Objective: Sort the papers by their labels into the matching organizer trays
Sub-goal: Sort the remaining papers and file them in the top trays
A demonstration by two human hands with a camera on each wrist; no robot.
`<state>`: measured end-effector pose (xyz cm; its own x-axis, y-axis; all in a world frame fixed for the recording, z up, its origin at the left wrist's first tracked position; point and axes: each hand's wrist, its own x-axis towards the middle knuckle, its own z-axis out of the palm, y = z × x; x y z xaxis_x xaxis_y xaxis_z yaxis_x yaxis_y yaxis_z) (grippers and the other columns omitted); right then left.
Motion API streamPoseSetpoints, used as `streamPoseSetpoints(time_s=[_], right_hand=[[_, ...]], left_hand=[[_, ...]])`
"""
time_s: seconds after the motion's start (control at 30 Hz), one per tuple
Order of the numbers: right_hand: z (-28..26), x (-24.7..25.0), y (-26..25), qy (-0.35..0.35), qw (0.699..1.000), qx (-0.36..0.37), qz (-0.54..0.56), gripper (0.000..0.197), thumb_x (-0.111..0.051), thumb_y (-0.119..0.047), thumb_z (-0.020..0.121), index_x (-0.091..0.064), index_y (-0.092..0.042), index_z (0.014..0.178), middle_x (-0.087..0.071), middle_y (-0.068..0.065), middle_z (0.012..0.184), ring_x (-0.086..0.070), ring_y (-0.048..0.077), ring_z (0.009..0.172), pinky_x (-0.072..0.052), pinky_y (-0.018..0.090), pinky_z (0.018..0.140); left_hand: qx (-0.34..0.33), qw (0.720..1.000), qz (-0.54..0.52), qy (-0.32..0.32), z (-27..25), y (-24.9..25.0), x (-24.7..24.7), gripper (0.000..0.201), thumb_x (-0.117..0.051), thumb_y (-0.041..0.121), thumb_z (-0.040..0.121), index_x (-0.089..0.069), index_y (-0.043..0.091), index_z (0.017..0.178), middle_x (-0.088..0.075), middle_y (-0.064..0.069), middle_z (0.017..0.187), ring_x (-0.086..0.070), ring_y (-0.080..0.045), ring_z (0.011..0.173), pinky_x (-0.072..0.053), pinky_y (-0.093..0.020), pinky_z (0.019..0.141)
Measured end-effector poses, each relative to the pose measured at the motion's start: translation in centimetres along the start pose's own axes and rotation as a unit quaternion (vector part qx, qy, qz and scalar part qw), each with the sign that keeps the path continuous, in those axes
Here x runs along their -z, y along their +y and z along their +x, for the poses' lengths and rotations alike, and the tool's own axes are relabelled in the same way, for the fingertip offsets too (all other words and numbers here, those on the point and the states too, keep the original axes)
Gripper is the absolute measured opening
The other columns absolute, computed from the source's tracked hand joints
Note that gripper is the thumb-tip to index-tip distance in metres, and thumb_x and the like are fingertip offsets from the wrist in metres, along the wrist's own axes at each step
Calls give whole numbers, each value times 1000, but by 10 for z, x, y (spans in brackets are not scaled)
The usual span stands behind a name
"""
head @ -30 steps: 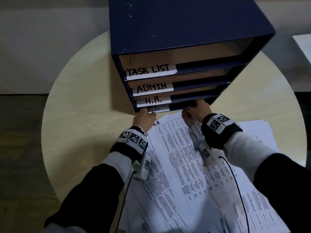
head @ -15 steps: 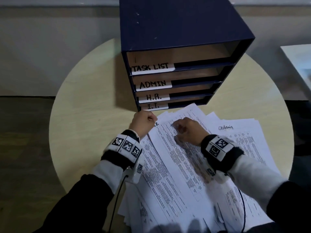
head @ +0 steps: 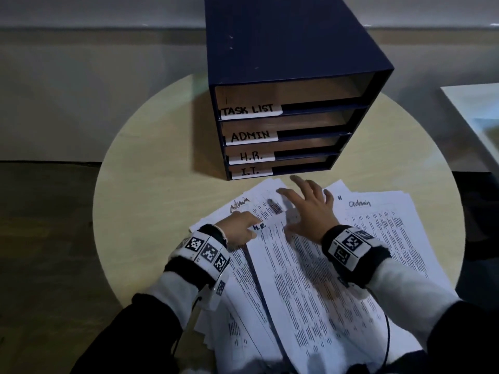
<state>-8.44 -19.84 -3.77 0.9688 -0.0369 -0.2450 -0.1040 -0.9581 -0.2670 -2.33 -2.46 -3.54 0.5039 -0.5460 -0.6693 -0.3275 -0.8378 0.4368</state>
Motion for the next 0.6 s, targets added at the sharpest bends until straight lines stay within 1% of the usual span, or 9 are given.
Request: streamPoseSetpoints(time_s=[0.07,0.13,0.23,0.27,0.3,0.37,0.4,0.5,0.6], right_hand=[[1,2,5,-10,1000,-12,-27,54,-66,-35,80,-47,-28,130,-24,-4,151,-9,22,142,-5,58,112],[3,1,10,11,999,-46,-8,41,-62,-37,84,-55,-23,121,-36,-4,143,-17,22,138,-6,57,111],[3,-1,17,170,977,-88,93,38,-68,-42,76,-66,-12,98,-51,8,128,-34,34,126,-18,56,105],[2,0,21,233,961,-101,111,39,-71,-43,72,-66,-9,89,-54,12,123,-39,38,121,-24,56,100],[3,1,24,284,943,-115,127,39,-73,-42,69,-66,-6,85,-55,14,120,-41,40,117,-28,54,96],[5,6,32,306,917,-151,206,35,-77,-33,72,-63,-4,84,-52,15,117,-44,36,112,-36,50,92],[5,8,35,289,899,-158,289,29,-76,-28,75,-60,-6,84,-52,13,109,-48,31,105,-41,47,89],[5,11,43,213,798,-172,538,21,-68,-18,83,-47,-17,86,-58,7,88,-54,21,81,-44,33,75],[-5,8,44,198,794,-205,537,16,-60,-13,89,-47,-10,98,-58,10,75,-52,17,64,-44,13,53]], left_hand=[[8,999,-33,27,-3,-1,1,44,-44,20,99,-40,4,139,-39,-13,146,-40,-28,132,-33,-29,103],[10,989,-100,105,-6,-4,4,43,-50,21,96,-47,-1,133,-46,-16,140,-44,-28,128,-35,-31,102],[-6,936,-264,234,-6,-8,8,20,-58,18,91,-64,0,96,-65,-17,95,-60,-26,94,-45,-31,82],[-5,905,-338,260,-7,-7,11,17,-57,18,91,-63,2,94,-67,-12,93,-61,-23,91,-48,-30,83],[4,870,-407,280,-6,-6,14,20,-56,18,92,-64,2,102,-68,-10,102,-62,-23,98,-48,-35,92],[28,804,-504,313,-4,-1,21,31,-51,19,95,-58,5,121,-61,-9,123,-55,-26,117,-40,-43,105],[39,784,-529,323,-4,2,25,35,-48,19,96,-54,5,127,-56,-9,131,-50,-25,123,-35,-42,109],[53,748,-576,324,4,7,35,39,-46,18,97,-49,4,133,-50,-9,138,-42,-25,130,-31,-39,111],[89,704,-637,302,14,5,49,42,-49,21,96,-47,1,133,-49,-9,139,-45,-28,129,-34,-45,109]])
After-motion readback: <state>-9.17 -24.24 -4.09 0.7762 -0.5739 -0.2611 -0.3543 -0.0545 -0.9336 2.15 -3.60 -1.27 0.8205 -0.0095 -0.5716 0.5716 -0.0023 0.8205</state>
